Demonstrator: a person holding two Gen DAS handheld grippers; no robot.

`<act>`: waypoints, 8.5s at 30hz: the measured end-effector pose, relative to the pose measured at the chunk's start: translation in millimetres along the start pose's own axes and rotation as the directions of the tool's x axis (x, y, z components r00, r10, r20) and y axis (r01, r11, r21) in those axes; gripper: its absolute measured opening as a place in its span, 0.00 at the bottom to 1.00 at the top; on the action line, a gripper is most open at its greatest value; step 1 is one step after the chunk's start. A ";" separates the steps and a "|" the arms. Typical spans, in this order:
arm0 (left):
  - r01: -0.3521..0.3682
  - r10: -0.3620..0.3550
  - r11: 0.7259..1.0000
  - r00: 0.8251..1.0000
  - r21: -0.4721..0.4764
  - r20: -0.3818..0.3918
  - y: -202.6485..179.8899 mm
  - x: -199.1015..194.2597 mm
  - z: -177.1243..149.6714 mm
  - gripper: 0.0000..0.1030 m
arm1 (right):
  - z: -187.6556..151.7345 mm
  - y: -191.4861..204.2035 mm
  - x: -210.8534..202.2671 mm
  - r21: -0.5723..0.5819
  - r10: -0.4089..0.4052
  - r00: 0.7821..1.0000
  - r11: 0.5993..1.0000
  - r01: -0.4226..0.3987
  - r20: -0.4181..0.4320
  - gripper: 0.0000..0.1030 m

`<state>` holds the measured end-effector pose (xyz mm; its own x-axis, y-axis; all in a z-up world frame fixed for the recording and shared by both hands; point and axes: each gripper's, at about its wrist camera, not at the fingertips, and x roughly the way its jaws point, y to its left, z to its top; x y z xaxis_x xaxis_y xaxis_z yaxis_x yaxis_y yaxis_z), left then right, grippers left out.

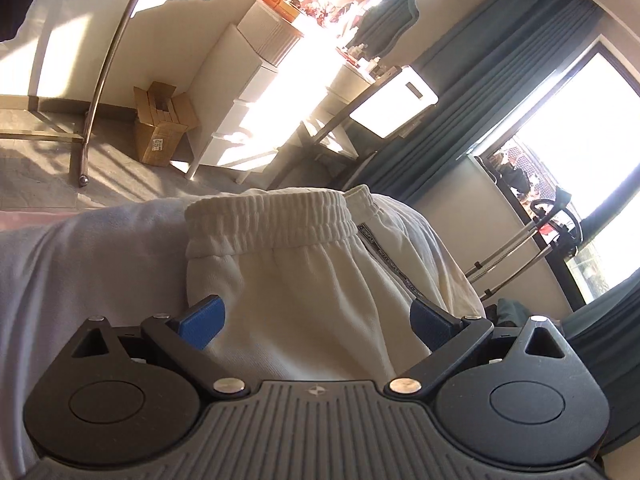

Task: Fold clothes

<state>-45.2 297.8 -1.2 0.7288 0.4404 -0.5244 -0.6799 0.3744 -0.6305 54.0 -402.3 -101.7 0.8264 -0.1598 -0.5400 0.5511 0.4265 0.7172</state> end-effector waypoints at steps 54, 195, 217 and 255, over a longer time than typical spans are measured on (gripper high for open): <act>0.256 -0.308 0.934 0.931 -0.251 -0.195 46.7 3.2 38.1 0.12 | 26.0 -6.2 -43.9 0.043 0.021 0.972 0.999 -0.032 0.233 0.03; 0.351 -0.285 0.795 0.936 0.495 -0.206 -105.7 -8.9 -108.6 0.84 | 44.5 -24.8 115.2 0.176 0.147 0.987 0.975 -0.134 -0.063 0.58; 0.460 -0.307 0.472 0.885 0.752 -0.349 -174.0 53.8 -228.1 0.86 | 39.8 -8.6 122.2 0.123 0.188 0.982 0.974 -0.190 0.026 0.29; 0.448 -0.245 0.451 0.894 0.772 -0.375 -183.0 78.5 -222.8 0.89 | -25.5 168.3 33.2 -0.617 0.276 0.918 0.786 -0.045 0.285 0.06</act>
<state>154.5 82.0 -54.5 0.8488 -0.0041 -0.5288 -0.0430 0.9961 -0.0769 171.3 -313.1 -10.1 0.9437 -0.2824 -0.1724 0.3245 0.8915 0.3161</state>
